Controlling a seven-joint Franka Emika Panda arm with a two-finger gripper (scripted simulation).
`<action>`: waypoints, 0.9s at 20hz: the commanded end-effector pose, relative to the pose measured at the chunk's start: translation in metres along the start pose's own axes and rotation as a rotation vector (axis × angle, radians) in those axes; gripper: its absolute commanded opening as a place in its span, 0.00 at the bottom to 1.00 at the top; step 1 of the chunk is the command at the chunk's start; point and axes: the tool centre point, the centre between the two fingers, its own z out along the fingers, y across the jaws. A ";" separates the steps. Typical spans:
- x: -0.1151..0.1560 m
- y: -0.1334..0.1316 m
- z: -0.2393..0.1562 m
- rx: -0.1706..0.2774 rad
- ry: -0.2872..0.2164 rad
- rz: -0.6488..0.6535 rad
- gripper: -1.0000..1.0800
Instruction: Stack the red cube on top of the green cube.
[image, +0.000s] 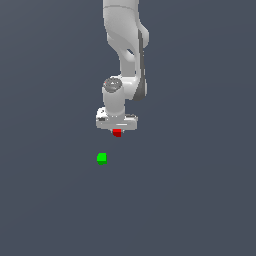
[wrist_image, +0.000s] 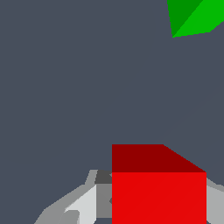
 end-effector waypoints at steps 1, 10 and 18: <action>0.000 0.000 -0.015 0.000 0.001 0.000 0.00; 0.001 0.000 -0.060 0.000 0.001 0.000 0.00; 0.002 0.000 -0.067 -0.001 0.001 0.000 0.00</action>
